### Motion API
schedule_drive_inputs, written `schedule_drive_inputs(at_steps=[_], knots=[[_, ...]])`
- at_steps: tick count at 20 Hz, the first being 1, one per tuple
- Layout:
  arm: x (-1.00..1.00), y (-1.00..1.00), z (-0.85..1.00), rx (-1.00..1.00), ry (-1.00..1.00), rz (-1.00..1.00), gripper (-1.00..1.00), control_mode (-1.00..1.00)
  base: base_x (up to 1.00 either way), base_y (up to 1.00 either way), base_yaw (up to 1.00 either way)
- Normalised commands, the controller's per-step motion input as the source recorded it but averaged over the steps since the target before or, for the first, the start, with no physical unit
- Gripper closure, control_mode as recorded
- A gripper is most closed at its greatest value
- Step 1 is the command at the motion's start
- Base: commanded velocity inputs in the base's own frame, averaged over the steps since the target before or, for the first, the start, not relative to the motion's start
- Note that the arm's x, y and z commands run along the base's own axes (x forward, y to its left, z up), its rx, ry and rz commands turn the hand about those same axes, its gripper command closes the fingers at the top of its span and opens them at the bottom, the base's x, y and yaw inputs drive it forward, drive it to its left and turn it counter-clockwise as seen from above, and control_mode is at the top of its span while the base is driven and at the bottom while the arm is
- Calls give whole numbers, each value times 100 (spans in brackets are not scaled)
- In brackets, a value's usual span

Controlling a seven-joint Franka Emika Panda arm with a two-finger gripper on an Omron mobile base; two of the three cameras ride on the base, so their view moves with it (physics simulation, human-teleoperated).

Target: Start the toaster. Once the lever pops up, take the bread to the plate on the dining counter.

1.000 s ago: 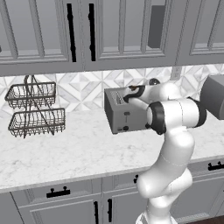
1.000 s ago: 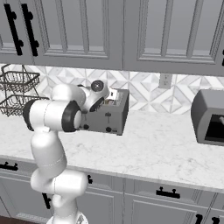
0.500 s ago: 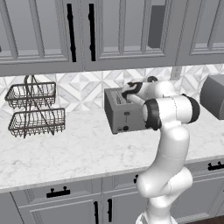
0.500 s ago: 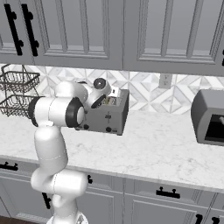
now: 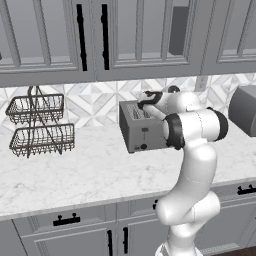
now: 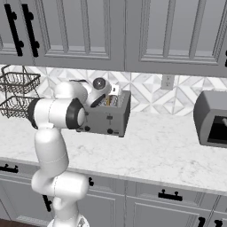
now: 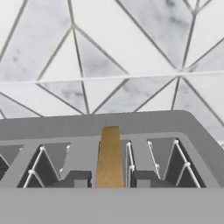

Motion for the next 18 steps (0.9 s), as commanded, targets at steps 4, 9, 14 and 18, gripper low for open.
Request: schedule_drive_inputs(at_steps=[4, 9, 14, 18], knots=[[-9, 0, 0, 0, -14, 0, 100, -100, 0, 0, 0], [-30, -6, 11, 0, -11, 0, 100, -100, 0, 0, 0], [-45, -16, 35, 0, -13, 0, 100, -100, 0, 0, 0], [-58, -13, 63, 0, -16, 0, 100, -100, 0, 0, 0]])
